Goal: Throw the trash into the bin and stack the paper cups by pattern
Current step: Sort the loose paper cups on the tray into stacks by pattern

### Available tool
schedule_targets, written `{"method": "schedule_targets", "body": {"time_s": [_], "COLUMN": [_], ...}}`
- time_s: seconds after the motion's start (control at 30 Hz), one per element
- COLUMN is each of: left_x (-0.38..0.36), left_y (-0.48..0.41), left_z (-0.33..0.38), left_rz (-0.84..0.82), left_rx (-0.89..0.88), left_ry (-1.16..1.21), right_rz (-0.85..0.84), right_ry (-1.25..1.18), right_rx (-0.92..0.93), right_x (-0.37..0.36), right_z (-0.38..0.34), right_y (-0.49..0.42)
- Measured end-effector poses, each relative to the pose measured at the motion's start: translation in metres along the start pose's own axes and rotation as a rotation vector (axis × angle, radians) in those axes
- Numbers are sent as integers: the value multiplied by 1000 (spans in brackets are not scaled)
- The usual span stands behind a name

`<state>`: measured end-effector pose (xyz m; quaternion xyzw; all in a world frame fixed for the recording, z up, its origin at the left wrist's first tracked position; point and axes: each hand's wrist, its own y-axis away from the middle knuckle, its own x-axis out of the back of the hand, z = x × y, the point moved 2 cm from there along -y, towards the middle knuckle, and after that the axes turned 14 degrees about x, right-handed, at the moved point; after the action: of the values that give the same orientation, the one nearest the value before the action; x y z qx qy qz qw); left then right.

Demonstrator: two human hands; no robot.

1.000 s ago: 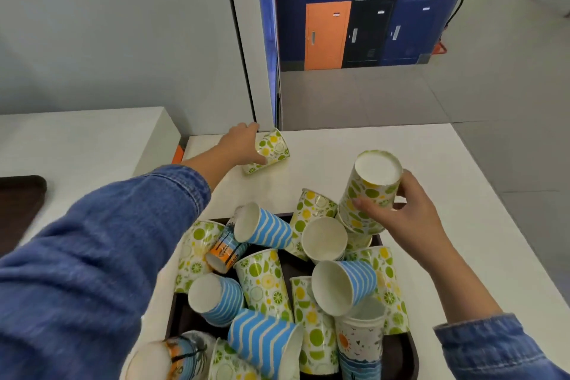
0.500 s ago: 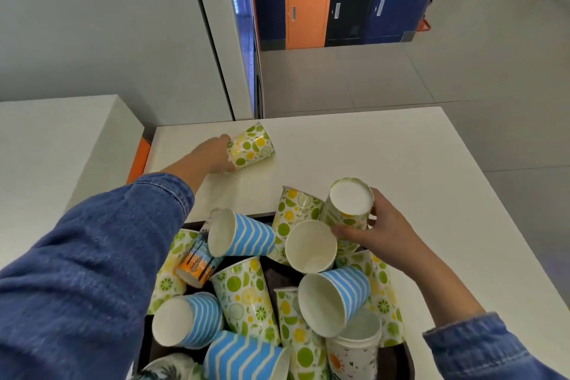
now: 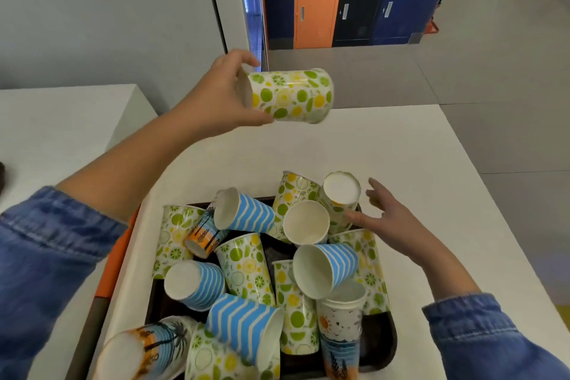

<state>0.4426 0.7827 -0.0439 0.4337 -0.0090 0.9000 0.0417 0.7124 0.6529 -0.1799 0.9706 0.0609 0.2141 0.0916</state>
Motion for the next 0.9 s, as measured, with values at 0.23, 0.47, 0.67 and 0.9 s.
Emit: {"method": "schedule_targets", "body": {"time_s": [0.23,0.47,0.67,0.9], "left_x": [-13,-62,-95,-123], "left_y": [64,68,56,49], "left_z": [72,86,90,72], "left_rz": [-166,-255,-288,-339], "left_rx": [-238,-287,-255,-174], "left_ry": [-102,-266,-280,-316], "right_rz": [106,-5,-47,-56], "right_ry": [87,108,135,198], "right_rx": [-104,-252,-277,-270], "right_x": [11,-11,-18,-24], "right_z": [30,53,56,59], "right_y": [60,79,78,76]}}
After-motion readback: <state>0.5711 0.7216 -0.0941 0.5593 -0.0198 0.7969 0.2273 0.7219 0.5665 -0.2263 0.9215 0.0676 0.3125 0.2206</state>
